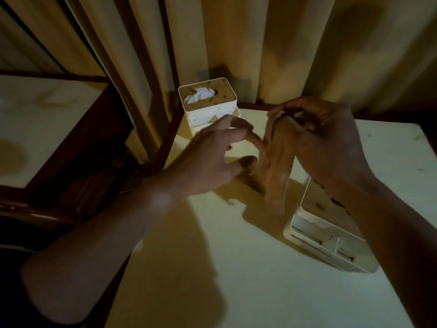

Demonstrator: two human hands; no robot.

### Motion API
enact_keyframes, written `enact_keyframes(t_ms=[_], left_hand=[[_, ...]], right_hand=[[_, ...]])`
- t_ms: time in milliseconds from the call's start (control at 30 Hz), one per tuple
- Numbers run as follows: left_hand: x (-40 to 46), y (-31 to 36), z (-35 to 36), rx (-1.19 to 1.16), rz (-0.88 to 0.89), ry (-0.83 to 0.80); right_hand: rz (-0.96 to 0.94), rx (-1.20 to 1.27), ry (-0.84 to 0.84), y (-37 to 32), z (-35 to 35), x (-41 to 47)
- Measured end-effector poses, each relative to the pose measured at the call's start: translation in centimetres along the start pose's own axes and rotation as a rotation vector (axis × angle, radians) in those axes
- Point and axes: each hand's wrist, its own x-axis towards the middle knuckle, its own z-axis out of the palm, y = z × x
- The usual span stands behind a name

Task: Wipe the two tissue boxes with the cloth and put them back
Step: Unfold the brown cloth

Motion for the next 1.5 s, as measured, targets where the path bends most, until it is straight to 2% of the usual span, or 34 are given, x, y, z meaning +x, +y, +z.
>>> enact_keyframes(t_ms=[100,200,300,433,500,567,633,733,867,933,1033,1133,1200,1267,1367,1500], left_hand=[[0.4,1.7,2.3,-0.232,-0.051,0.094],[0.6,2.9,2.2,-0.292,-0.091,0.228],[0.1,3.1,0.8,-0.23,-0.122,0.184],[-1.7,-0.3,0.5,-0.054,-0.243,-0.055],[-2.4,-2.5,-0.2,-0.095,-0.344,-0.118],[-2.7,-4.0,-1.8,-0.131,-0.36,-0.03],[-3.1,-4.8,-3.9,-0.013,-0.302,0.091],[-4.6,-4.7,-7.1,0.184,-0.177,0.14],[-8.5,-4.5,-8.7,0.194,-0.143,0.038],[-10.9,-5.3,-8.0,0.179,-0.165,-0.109],[-13.7,-7.2,-6.0,0.132,-0.227,-0.391],[-14.6,-8.9,-4.8,0.079,-0.321,-0.591],[-14.1,-10.0,-4.4,0.066,-0.37,-0.564],[-12.9,-11.4,-4.0,0.077,-0.39,-0.437],[-10.9,-13.7,-3.3,0.155,-0.367,-0.286],[-8.7,-16.0,-2.2,0.267,-0.355,-0.256]], right_hand=[[-0.041,0.087,-0.109,-1.0,-0.7,-0.2],[-0.09,0.195,-0.165,-2.1,-1.9,-0.2],[-0.147,0.303,-0.155,-3.0,-2.7,-0.1],[-0.141,0.382,-0.09,-3.3,-3.0,0.3],[-0.113,0.336,-0.071,-2.9,-3.0,0.6],[-0.069,0.27,-0.033,-2.6,-2.9,0.8],[-0.023,0.222,0.006,-2.3,-3.3,0.6],[-0.035,0.237,-0.017,-2.5,-4.3,-1.2],[0.009,0.095,-0.179,-0.5,-4.9,-4.9],[0.018,-0.035,-0.249,1.5,-4.0,-7.2],[-0.075,-0.416,-0.486,4.3,-1.8,-10.2],[-0.071,-0.526,-0.692,6.7,0.6,-11.4],[-0.09,-0.632,-0.686,7.2,2.1,-10.3],[-0.152,-0.716,-0.621,7.1,3.4,-8.4],[-0.237,-0.968,-0.599,7.2,5.0,-5.5],[-0.227,-1.14,-0.683,8.4,7.3,-3.3]])
